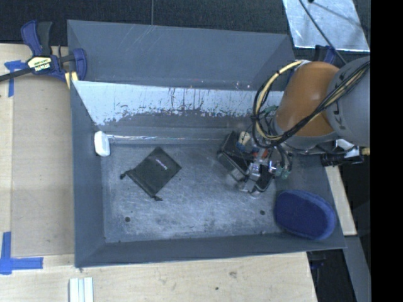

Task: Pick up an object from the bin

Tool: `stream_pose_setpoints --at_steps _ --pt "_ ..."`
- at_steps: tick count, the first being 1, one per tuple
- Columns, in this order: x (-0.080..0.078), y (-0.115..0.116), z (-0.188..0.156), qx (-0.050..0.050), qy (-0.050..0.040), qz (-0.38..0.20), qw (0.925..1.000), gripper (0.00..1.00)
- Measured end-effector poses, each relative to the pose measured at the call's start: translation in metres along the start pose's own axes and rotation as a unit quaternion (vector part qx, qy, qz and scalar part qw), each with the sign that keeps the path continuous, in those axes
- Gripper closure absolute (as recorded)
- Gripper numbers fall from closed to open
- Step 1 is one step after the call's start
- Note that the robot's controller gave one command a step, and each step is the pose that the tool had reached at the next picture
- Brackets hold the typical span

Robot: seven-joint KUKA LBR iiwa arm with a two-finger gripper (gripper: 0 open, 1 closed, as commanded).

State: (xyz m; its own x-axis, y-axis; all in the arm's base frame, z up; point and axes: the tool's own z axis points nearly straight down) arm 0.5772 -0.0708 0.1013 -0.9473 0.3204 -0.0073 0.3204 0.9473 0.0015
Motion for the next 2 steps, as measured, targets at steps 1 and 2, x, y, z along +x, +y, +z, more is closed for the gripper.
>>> stream_pose_setpoints --at_steps 1,2 --pt "0.006 0.007 0.001 0.001 0.0031 0.104 0.9946 0.00" --pt "0.004 0.013 0.029 0.000 -0.0007 0.163 0.9866 0.00"
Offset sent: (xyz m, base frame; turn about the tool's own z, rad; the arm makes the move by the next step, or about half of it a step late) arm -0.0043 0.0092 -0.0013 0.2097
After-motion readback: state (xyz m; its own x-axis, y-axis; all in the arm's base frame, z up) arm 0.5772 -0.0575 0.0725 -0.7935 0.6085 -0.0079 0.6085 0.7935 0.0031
